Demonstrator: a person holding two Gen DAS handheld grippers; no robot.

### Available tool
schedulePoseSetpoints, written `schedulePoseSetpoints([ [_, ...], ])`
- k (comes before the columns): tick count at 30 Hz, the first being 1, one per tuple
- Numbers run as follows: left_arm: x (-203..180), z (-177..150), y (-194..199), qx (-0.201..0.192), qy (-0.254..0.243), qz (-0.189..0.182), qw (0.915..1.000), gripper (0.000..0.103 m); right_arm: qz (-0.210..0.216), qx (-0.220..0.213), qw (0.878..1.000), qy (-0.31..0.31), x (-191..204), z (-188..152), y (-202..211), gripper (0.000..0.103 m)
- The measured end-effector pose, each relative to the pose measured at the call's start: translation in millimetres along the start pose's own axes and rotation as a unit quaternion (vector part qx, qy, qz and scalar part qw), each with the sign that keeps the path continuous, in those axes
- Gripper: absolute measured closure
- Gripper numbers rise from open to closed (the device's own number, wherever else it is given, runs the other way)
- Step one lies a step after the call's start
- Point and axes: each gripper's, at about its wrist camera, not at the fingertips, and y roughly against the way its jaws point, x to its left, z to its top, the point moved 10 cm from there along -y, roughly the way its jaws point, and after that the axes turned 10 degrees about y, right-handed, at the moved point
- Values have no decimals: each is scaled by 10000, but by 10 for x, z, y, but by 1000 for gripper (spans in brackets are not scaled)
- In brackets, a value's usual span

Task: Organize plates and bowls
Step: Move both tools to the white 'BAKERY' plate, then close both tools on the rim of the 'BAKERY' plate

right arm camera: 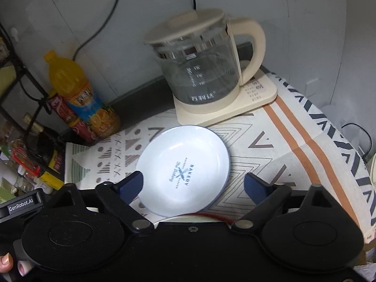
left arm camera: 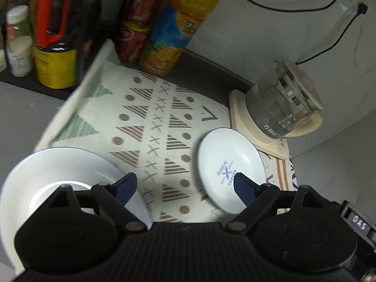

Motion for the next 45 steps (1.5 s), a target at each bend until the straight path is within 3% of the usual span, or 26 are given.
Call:
schedulePoseSetpoints([
  [5, -96, 10, -313, 249, 63, 5, 9997, 19, 150, 423, 9989, -115, -151, 50, -308, 27],
  [10, -139, 17, -639, 534, 221, 93, 9983, 38, 191, 772, 9968, -102, -261, 96, -573, 30],
  [20, -194, -32, -1112, 923, 421, 261, 9945, 64, 411, 1383, 9894, -152, -401, 73, -1004, 34],
  [24, -173, -69, -1226, 1067, 562, 300, 9922, 75, 478, 1582, 9862, -121, -421, 8, -1117, 44],
  [27, -166, -96, -1294, 1148, 607, 352, 9909, 81, 618, 1658, 9840, -190, -427, -22, -1189, 66],
  [30, -166, -120, -1335, 1196, 570, 381, 9904, 87, 639, 1775, 9818, -209, -435, -70, -1258, 69],
  [36, -143, -182, -1440, 1364, 495, 435, 9884, 92, 669, 1877, 9798, -185, -422, -112, -1334, 71],
  [38, -149, -189, -1453, 1357, 465, 419, 9888, 92, 646, 1878, 9800, -144, -429, -103, -1340, 75],
  [40, -152, -190, -1459, 1345, 471, 430, 9889, 93, 548, 1870, 9808, -83, -458, -99, -1340, 86],
  [45, -174, -174, -1432, 1228, 453, 420, 9905, 93, 636, 1599, 9851, -9, -433, -28, -1218, 91],
])
